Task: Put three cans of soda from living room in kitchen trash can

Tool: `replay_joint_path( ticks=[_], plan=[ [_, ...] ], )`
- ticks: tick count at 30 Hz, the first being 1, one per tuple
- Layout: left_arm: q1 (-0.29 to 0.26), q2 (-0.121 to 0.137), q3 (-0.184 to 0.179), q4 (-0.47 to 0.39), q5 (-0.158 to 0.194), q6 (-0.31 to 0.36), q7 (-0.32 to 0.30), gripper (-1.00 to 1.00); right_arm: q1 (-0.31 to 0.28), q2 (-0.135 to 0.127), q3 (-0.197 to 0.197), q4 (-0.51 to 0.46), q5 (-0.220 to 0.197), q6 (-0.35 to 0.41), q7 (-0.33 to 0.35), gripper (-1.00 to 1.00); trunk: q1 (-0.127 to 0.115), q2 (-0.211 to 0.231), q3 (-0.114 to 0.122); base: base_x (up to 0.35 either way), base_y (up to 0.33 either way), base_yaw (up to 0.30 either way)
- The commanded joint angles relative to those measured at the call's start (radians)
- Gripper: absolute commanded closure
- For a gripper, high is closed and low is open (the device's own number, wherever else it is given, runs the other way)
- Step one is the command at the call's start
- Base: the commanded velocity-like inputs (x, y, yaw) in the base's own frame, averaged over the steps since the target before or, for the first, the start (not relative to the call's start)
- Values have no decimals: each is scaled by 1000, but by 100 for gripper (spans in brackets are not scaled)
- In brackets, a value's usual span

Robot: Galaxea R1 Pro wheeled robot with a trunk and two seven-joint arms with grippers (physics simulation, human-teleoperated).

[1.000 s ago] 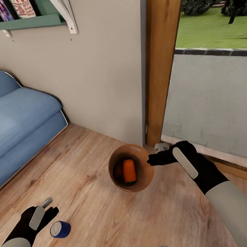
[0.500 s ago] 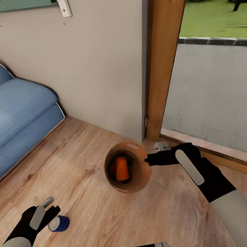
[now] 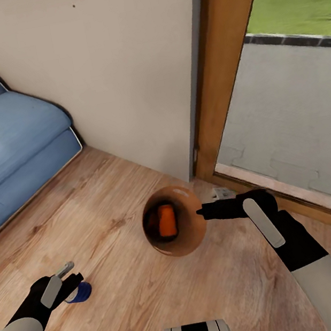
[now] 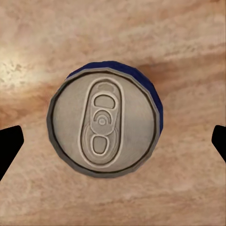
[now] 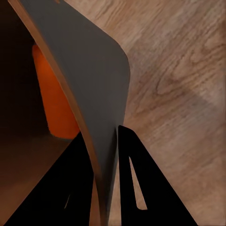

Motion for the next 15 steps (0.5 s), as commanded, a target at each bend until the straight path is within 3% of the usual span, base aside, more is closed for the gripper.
replay_joint_path(
  ticks=[1,15],
  plan=[
    [0,0,0,0,0,0,-1,-100,0,0,0,-1,-49,1,7,100,0,0,-4,0,0,0],
    [-1,2,1,-1,-3,1,-2,-100,0,0,1,-1,-50,1,7,100,7,-4,-58,0,0,0]
  ],
)
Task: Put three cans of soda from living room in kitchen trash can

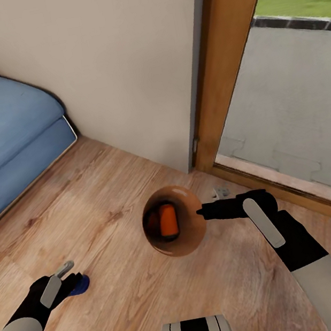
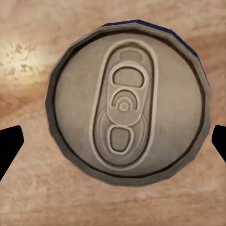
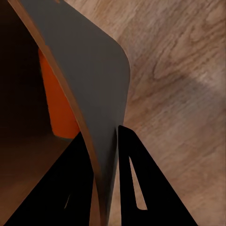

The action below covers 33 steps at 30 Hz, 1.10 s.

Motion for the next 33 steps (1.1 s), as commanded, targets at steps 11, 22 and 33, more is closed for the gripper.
replay_joint_path(
  ticks=[11,22,33],
  plan=[
    [-1,-4,-2,-11,-1,-25,3,-100,3,0,0,-3,-47,0,7,100,0,0,0,0,0,0],
    [-1,-1,-2,-10,-3,-47,0,-100,28,-1,-1,-52,-47,0,6,100,0,0,0,0,0,0],
    [-2,-5,-1,-3,-51,-49,-3,100,29,-6,-1,-55,-48,0,7,100,0,0,0,0,0,0]
  ],
)
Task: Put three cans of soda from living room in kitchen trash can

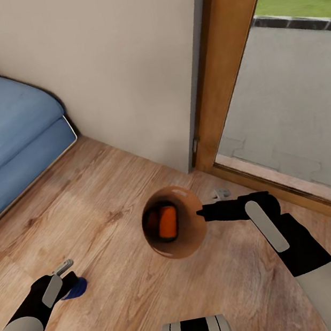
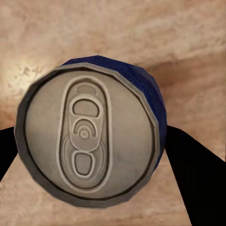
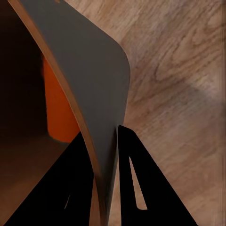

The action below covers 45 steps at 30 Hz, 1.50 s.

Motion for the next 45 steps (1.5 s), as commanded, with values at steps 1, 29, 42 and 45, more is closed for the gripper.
replay_joint_path(
  ticks=[1,29,42,45],
  plan=[
    [0,0,0,0,-1,0,-1,100,0,0,0,-1,-50,1,7,100,0,0,0,0,0,0],
    [168,-68,15,-548,10,190,2,100,-70,16,-5,323,-47,1,1,100,-11,6,93,0,0,0],
    [311,-317,40,-1148,18,415,34,100,-131,18,-8,484,-47,1,1,100,-17,9,143,0,0,0],
    [301,-363,20,-1153,24,418,28,100,-140,19,-8,511,-47,1,0,100,-18,9,155,0,0,0]
  ],
)
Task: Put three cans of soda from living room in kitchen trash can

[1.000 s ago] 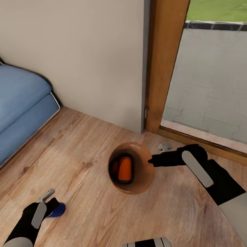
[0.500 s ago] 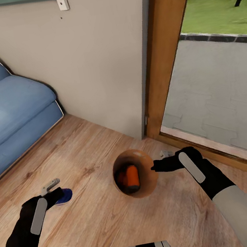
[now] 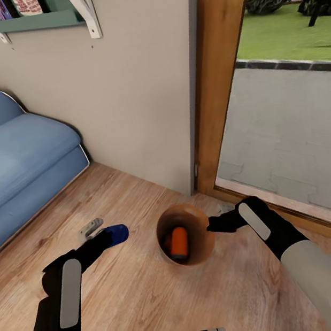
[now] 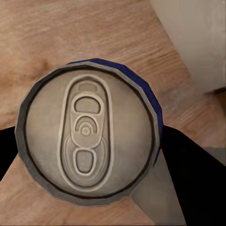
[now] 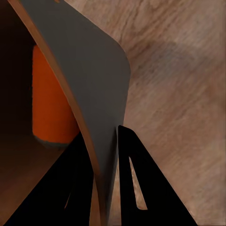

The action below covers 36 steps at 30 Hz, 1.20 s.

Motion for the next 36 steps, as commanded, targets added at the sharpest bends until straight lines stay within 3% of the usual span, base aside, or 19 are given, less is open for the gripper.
replay_joint_path(
  ticks=[1,4,5,8,11,14,16,22,25,26,28,30,33,36],
  plan=[
    [-2,-4,-7,0,-9,2,-1,100,-1,1,-1,3,-53,0,7,100,0,0,4,0,0,0],
    [-11,-15,-39,-1,44,3,-19,100,-3,1,-1,13,-53,0,7,100,-2,1,16,0,0,0],
    [-14,-12,-45,-1,90,3,-54,100,-4,1,-1,14,-53,0,7,100,-2,1,20,0,0,0],
    [-16,-7,-50,-1,140,3,-122,100,-3,2,-1,12,-53,0,7,100,-4,2,31,0,0,0],
    [-17,-7,-51,-2,153,4,-180,100,-2,2,-1,11,-53,0,7,100,-5,3,43,0,0,0],
    [-16,-6,-50,-2,159,8,-299,100,-2,2,-1,11,-53,0,7,100,-6,3,54,0,0,0],
    [-15,-6,-50,-2,160,10,-345,100,-2,2,-1,11,-53,0,7,100,-7,4,62,0,0,0],
    [-17,-12,-61,-2,160,28,-375,100,-2,3,-1,13,-52,0,7,100,-10,5,85,0,0,0],
    [-29,-17,-107,-2,160,56,-377,100,-2,11,0,14,-50,0,7,100,-11,6,97,0,0,0],
    [-39,-19,-158,-2,159,64,-372,100,-2,13,0,15,-49,0,6,100,-12,6,101,0,0,0],
    [-46,-20,-220,-1,158,67,-349,100,-2,15,0,14,-48,0,6,100,-13,7,108,0,0,0],
    [-51,-20,-253,-1,157,68,-323,100,-2,15,0,13,-48,0,6,100,-14,7,116,0,0,0],
    [-71,-23,-389,-1,156,68,-194,100,-2,16,1,13,-48,0,6,100,-15,8,128,0,0,0],
    [-77,-36,-445,-1,155,68,-143,100,-2,17,1,13,-48,0,6,100,-16,8,139,0,0,0]
  ],
)
